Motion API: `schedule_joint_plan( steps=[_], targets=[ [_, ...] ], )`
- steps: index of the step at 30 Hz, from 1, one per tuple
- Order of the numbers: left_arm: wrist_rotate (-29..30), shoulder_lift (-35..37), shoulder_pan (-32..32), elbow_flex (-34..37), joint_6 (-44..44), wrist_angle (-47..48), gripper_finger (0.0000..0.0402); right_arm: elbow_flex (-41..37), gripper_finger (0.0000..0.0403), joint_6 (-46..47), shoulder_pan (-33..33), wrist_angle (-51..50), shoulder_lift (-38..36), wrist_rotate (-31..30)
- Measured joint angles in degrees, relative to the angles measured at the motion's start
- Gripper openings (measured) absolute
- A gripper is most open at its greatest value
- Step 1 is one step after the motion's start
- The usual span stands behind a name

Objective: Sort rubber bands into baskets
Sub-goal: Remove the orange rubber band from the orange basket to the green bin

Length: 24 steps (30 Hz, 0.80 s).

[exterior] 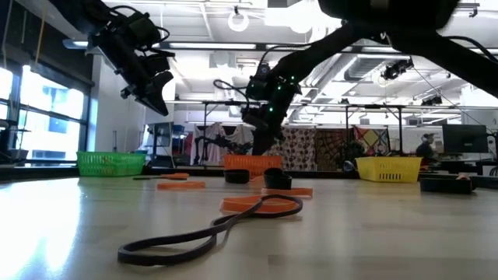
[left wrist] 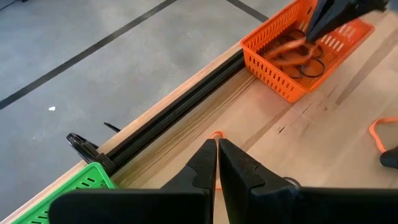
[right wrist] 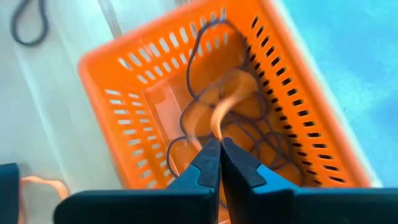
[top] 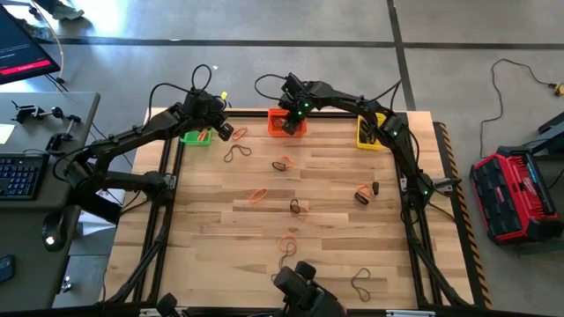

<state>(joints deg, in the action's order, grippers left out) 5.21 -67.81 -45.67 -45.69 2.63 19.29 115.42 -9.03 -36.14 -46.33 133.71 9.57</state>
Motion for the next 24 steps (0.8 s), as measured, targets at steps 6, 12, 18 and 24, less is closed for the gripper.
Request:
schedule_joint_plan(
  steps=[6,12,18,24],
  targets=[
    [-0.04,0.00,0.00,0.00,0.00,0.05,0.0008,0.02,0.0000,-0.06,0.67,0.77,-2.53,0.00],
    [-3.05,0.00,0.14,0.00,1.24,0.11,0.0008,0.02,0.0000,-1.97,2.13,2.12,-5.61,-0.06],
    [-10.27,0.00,2.35,0.00,7.64,-0.18,0.0007,0.02,0.0000,-4.74,4.67,5.43,-6.82,0.65],
    [-22.35,0.24,4.35,5.79,12.35,-13.91,0.0001,0.02,0.0000,-7.73,7.80,8.04,-6.85,0.97]
  ],
)
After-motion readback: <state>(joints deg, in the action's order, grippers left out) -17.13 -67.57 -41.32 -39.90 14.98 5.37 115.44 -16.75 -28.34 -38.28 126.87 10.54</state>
